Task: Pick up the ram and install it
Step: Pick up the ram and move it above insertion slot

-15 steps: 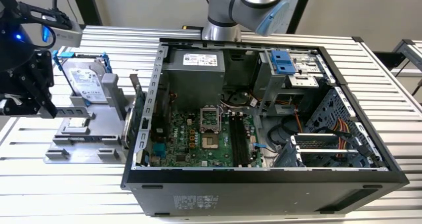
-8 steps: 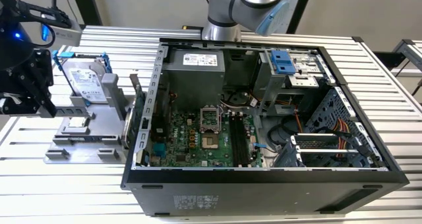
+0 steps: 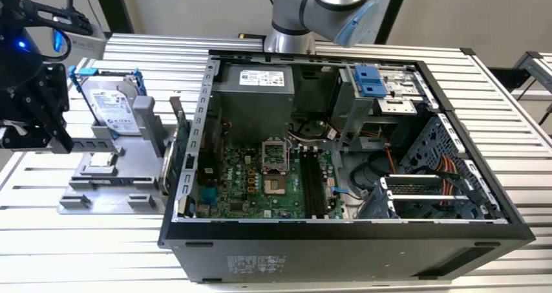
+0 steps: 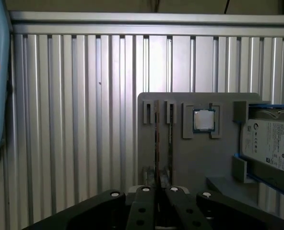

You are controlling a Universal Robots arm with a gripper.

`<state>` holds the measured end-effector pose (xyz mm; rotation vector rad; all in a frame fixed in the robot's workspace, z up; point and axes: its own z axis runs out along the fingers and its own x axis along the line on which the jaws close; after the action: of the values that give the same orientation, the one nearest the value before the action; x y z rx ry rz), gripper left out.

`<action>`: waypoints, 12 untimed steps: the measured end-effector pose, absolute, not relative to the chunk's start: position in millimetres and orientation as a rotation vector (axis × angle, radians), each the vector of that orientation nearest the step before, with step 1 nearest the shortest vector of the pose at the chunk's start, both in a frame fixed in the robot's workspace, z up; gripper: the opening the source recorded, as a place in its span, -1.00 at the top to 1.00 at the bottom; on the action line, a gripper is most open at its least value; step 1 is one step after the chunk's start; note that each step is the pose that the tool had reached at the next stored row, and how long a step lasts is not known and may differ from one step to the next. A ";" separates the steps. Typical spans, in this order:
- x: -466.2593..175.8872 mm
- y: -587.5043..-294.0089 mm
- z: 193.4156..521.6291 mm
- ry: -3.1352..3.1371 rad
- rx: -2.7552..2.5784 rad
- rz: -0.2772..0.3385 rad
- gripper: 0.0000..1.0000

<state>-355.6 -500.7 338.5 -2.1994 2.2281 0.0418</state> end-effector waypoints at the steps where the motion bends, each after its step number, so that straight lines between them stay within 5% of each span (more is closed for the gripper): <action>1: -355.6 -500.6 338.8 2.228 -2.199 0.042 1.00; 12: -355.6 -500.6 342.8 2.228 -2.199 0.042 1.00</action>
<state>-355.6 -500.6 342.8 -2.1993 2.2282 0.0418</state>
